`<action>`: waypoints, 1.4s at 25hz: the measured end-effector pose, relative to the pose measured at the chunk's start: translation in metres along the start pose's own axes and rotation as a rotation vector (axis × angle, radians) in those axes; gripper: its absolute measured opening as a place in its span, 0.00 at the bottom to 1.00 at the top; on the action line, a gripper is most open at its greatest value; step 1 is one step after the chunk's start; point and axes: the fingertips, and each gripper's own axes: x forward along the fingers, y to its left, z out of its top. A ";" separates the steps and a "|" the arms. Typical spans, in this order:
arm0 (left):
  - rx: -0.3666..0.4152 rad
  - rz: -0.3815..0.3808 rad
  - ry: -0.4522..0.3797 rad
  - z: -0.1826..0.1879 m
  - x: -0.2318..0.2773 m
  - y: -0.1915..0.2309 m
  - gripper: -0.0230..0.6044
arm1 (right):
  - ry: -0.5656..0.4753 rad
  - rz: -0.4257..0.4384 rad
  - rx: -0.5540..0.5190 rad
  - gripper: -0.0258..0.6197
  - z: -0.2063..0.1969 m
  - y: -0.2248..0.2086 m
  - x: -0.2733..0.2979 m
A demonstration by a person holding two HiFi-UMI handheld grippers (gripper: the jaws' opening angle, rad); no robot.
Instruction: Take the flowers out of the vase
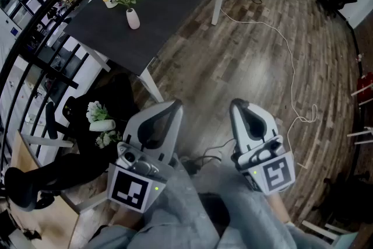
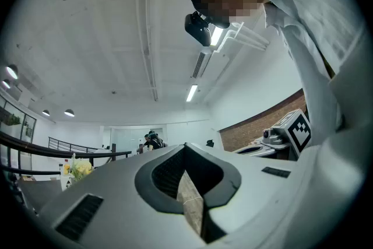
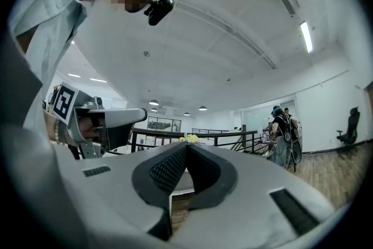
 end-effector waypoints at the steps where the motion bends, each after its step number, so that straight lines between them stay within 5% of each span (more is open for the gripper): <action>1: 0.000 0.001 -0.004 0.000 0.000 0.001 0.04 | 0.003 0.000 0.002 0.04 0.000 0.001 0.002; 12: -0.007 -0.031 0.016 -0.011 -0.003 0.011 0.04 | -0.002 0.014 0.021 0.04 -0.003 0.013 0.013; 26: -0.022 -0.055 0.011 -0.019 -0.026 0.030 0.04 | 0.001 -0.116 0.036 0.04 -0.004 0.019 0.012; 35: -0.039 -0.027 0.001 -0.017 -0.033 0.032 0.04 | 0.016 -0.123 0.013 0.04 -0.004 0.014 0.014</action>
